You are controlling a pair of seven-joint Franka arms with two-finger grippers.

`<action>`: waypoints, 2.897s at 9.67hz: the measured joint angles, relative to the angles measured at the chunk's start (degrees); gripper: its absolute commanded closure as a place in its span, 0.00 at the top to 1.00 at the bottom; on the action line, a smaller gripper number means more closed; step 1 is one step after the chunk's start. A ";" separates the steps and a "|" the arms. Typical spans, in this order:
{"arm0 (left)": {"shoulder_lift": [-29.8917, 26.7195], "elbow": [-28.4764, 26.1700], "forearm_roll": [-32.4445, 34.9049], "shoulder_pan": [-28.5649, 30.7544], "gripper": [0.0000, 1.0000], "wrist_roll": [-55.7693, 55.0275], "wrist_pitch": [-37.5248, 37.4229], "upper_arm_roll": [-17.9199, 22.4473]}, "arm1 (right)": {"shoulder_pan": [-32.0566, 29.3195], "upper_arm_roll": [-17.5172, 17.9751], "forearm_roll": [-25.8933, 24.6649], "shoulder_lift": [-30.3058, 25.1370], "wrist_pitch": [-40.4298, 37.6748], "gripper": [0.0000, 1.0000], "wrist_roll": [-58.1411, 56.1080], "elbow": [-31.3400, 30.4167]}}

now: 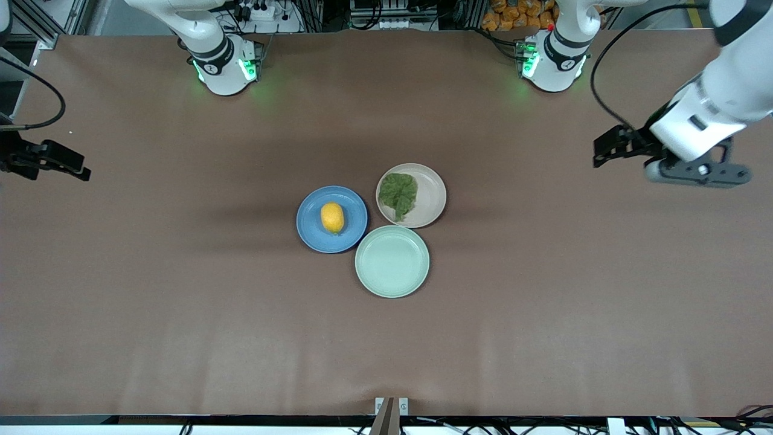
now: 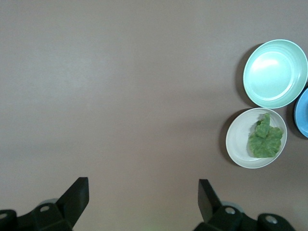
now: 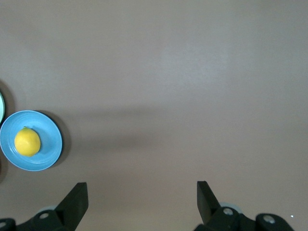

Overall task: Pick lemon and lettuce from blue and beige plates
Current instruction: 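Move both grippers out from the rest pose toward the plates, then lower the right gripper over the lemon while the left gripper lowers over the lettuce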

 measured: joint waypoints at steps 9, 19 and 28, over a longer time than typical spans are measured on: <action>7.93 -11.14 0.03 -10.83 1.00 -15.81 20.53 -8.88 | 10.83 0.49 4.69 6.26 1.52 1.00 5.11 -0.37; 14.40 -11.41 0.02 -16.08 1.00 -20.76 25.96 -8.79 | 22.98 0.56 5.01 14.98 11.88 1.00 14.26 -0.99; 22.22 -11.52 0.02 -22.14 1.00 -26.08 33.96 -8.91 | 28.51 0.57 6.02 19.43 26.15 1.00 18.71 -8.01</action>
